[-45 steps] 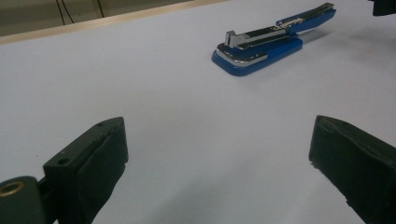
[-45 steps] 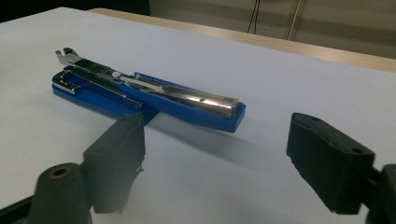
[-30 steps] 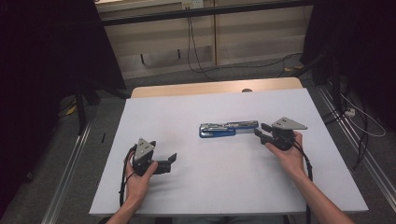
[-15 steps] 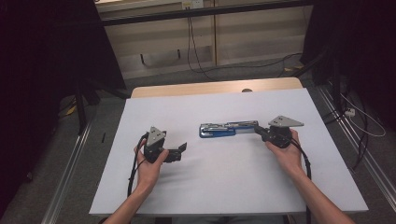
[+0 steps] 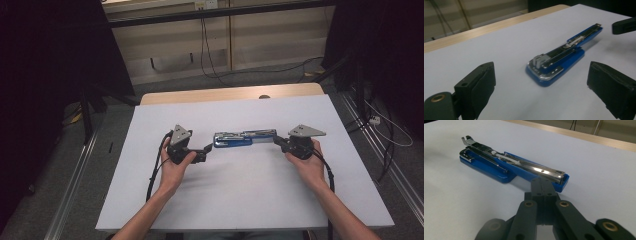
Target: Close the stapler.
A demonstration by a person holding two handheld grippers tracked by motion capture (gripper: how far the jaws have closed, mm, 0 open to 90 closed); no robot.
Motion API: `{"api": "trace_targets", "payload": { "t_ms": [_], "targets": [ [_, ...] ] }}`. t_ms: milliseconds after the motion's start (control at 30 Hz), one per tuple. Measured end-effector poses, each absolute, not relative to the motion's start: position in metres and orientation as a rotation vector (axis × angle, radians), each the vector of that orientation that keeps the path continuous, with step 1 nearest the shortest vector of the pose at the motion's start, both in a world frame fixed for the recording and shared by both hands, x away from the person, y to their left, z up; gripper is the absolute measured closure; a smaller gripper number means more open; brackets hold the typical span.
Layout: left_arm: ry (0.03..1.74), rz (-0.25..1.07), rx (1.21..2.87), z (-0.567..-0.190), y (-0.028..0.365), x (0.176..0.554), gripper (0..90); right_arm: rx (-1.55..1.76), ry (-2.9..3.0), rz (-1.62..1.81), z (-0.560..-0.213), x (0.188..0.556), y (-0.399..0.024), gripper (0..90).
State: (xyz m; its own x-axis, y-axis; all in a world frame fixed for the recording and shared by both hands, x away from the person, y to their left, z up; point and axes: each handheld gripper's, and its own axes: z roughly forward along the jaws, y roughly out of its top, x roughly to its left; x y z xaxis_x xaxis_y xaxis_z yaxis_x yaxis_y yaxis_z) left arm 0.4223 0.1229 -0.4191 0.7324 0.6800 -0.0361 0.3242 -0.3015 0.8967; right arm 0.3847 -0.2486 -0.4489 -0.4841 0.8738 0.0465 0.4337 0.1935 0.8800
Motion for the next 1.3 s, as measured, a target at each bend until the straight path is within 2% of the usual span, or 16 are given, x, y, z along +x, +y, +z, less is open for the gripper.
{"api": "trace_targets", "payload": {
  "t_ms": [267, 400, 533, 633, 767, 833, 1300],
  "targets": [
    [0.754, 0.433, 1.894, -0.422, 0.105, 0.435, 5.8, 1.215, 2.006, 1.23, -0.449, 0.384, -0.249, 90.0],
    [0.786, 0.402, 1.876, -0.425, 0.101, 0.441, 7.2, 1.216, 2.008, 1.224, -0.45, 0.385, -0.249, 90.0],
    [0.766, 0.411, 1.871, -0.428, 0.099, 0.441, 17.8, 1.212, 2.013, 1.219, -0.451, 0.385, -0.248, 90.0],
    [0.768, 0.4, 1.875, -0.429, 0.098, 0.44, 21.0, 1.209, 2.013, 1.218, -0.451, 0.386, -0.246, 90.0],
    [0.744, 0.362, 1.873, -0.429, 0.097, 0.44, 33.6, 1.199, 2.018, 1.22, -0.451, 0.385, -0.244, 90.0],
    [0.738, 0.362, 1.893, -0.43, 0.097, 0.44, 36.3, 1.194, 2.016, 1.218, -0.451, 0.385, -0.244, 90.0],
    [0.753, 0.271, 1.943, -0.438, 0.092, 0.439, 70.4, 1.192, 2.033, 1.223, -0.452, 0.386, -0.245, 90.0]
  ]
}}
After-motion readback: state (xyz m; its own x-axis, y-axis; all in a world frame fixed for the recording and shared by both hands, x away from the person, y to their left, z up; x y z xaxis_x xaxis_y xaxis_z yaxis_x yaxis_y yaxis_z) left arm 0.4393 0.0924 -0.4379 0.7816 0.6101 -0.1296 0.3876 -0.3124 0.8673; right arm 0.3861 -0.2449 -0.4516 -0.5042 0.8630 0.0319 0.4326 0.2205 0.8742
